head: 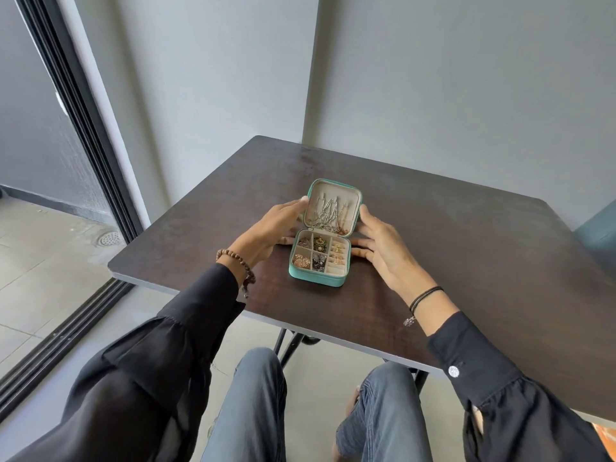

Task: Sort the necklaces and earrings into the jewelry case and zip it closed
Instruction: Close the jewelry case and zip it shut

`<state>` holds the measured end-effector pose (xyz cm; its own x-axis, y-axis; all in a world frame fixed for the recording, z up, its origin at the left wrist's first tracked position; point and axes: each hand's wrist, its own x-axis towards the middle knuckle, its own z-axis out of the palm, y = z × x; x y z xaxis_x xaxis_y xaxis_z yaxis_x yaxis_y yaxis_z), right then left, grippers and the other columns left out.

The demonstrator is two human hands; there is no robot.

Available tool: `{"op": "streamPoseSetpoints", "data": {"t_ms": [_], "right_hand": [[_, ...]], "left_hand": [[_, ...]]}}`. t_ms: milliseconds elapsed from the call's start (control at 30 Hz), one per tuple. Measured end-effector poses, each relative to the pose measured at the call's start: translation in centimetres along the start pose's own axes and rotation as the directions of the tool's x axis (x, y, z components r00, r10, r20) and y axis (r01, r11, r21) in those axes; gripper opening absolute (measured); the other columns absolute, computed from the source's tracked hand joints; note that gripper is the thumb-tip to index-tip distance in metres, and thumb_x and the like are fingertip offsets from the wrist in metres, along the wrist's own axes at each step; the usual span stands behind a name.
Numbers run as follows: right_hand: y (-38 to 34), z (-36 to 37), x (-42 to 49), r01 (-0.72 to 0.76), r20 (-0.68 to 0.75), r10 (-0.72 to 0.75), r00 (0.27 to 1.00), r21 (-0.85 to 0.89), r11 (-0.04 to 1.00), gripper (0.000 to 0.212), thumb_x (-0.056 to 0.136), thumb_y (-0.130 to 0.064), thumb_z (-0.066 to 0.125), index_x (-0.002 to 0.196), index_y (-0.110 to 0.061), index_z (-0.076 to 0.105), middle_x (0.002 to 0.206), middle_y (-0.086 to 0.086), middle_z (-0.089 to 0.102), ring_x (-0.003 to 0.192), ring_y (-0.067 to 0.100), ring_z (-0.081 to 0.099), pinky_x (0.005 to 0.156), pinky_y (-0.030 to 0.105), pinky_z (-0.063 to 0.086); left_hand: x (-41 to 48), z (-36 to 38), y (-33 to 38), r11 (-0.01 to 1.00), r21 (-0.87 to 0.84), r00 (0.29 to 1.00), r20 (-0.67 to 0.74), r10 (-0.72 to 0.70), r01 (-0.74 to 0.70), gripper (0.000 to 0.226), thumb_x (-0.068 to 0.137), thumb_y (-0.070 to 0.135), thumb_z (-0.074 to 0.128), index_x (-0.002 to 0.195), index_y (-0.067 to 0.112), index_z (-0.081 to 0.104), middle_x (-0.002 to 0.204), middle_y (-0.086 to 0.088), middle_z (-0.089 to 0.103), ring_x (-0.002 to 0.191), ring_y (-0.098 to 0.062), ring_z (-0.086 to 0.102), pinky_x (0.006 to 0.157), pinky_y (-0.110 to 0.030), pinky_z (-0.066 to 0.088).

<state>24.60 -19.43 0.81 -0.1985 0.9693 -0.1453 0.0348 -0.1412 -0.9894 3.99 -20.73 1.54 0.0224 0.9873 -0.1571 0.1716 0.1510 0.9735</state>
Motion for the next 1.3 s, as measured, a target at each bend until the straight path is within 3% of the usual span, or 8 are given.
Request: {"op": "streamPoseSetpoints", "data": {"t_ms": [300, 567, 667, 767, 867, 967, 1133, 1300], "right_hand": [[-0.7, -0.1, -1.3, 0.008, -0.028, -0.006, 1.0, 0.088, 0.996, 0.049, 0.104, -0.055, 0.044, 0.117, -0.015, 0.069, 0.114, 0.003, 0.076, 0.11, 0.019, 0.07, 0.09, 0.035, 0.053], [0.4, -0.1, -3.0, 0.116, -0.07, -0.119, 0.99, -0.037, 0.993, 0.033, 0.098, -0.034, 0.066, 0.106, -0.003, 0.076, 0.114, 0.001, 0.076, 0.115, 0.012, 0.068, 0.103, 0.035, 0.053], [1.0, 0.1, -3.5, 0.16, -0.069, -0.168, 0.983, -0.108, 0.981, 0.024, 0.092, -0.023, 0.074, 0.109, -0.007, 0.076, 0.12, -0.001, 0.074, 0.115, 0.01, 0.068, 0.108, 0.033, 0.05], [1.1, 0.1, -4.1, 0.2, -0.039, -0.213, 0.976, -0.208, 0.957, 0.021, 0.087, -0.012, 0.079, 0.107, -0.007, 0.075, 0.132, -0.001, 0.067, 0.116, 0.002, 0.065, 0.093, 0.012, 0.05], [1.1, 0.1, -4.1, 0.22, -0.027, -0.236, 0.971, -0.266, 0.938, 0.021, 0.085, -0.011, 0.081, 0.105, -0.01, 0.074, 0.134, -0.003, 0.066, 0.119, 0.0, 0.063, 0.086, 0.01, 0.046], [1.1, 0.0, -4.0, 0.231, -0.009, -0.246, 0.969, -0.316, 0.92, 0.023, 0.086, -0.013, 0.08, 0.107, -0.012, 0.072, 0.137, -0.004, 0.064, 0.122, 0.001, 0.061, 0.095, 0.015, 0.049], [2.0, 0.2, -3.7, 0.26, 0.025, -0.278, 0.96, -0.446, 0.857, 0.028, 0.091, -0.023, 0.076, 0.116, -0.021, 0.064, 0.141, -0.007, 0.058, 0.121, -0.003, 0.058, 0.091, 0.015, 0.049], [0.5, 0.8, -2.9, 0.221, 0.058, -0.235, 0.97, -0.609, 0.762, 0.045, 0.089, -0.035, 0.077, 0.128, -0.021, 0.059, 0.135, -0.006, 0.061, 0.128, 0.008, 0.055, 0.107, 0.028, 0.045]], "left_hand": [[-0.8, -1.2, 0.0, 0.987, -0.157, 1.0, -0.003, 0.01, -0.01, 0.045, 0.106, 0.055, 0.033, 0.112, 0.027, 0.068, 0.117, -0.006, 0.069, 0.116, -0.02, 0.062, 0.093, -0.041, 0.048], [-3.4, -2.9, -2.5, 0.981, 0.096, 0.983, 0.086, 0.163, -0.171, 0.028, 0.102, 0.032, 0.051, 0.12, 0.027, 0.072, 0.128, 0.01, 0.069, 0.122, -0.007, 0.06, 0.108, -0.035, 0.04], [-4.4, -3.5, -3.4, 0.975, 0.132, 0.977, 0.141, 0.162, -0.181, 0.054, 0.084, 0.033, 0.056, 0.137, 0.027, 0.059, 0.139, 0.007, 0.061, 0.125, -0.011, 0.057, 0.109, -0.031, 0.041], [-4.8, -4.3, -4.9, 0.95, 0.245, 0.951, 0.285, 0.119, -0.192, 0.092, 0.071, 0.028, 0.069, 0.155, 0.025, 0.032, 0.151, 0.012, 0.05, 0.14, -0.008, 0.044, 0.12, -0.036, 0.033], [-4.9, -4.3, -5.8, 0.828, 0.506, 0.95, 0.296, 0.099, -0.243, 0.12, 0.067, 0.053, 0.085, 0.159, 0.035, 0.012, 0.156, 0.02, 0.041, 0.149, -0.013, 0.029, 0.125, -0.047, 0.019], [-5.0, -3.0, -5.2, 0.765, 0.591, 0.963, 0.221, 0.152, -0.256, 0.119, 0.073, 0.055, 0.084, 0.161, 0.029, 0.009, 0.159, 0.014, 0.039, 0.151, -0.018, 0.024, 0.126, -0.046, 0.01], [-4.0, -2.6, -5.5, 0.793, 0.545, 0.962, 0.149, 0.228, -0.272, 0.122, 0.068, 0.06, 0.086, 0.161, 0.025, 0.016, 0.154, 0.014, 0.046, 0.148, -0.013, 0.034, 0.125, -0.036, 0.019], [-4.1, -2.4, -5.4, 0.793, 0.537, 0.957, 0.116, 0.267, -0.287, 0.125, 0.066, 0.059, 0.088, 0.161, 0.024, 0.015, 0.153, 0.012, 0.048, 0.147, -0.015, 0.037, 0.123, -0.035, 0.022]]}}
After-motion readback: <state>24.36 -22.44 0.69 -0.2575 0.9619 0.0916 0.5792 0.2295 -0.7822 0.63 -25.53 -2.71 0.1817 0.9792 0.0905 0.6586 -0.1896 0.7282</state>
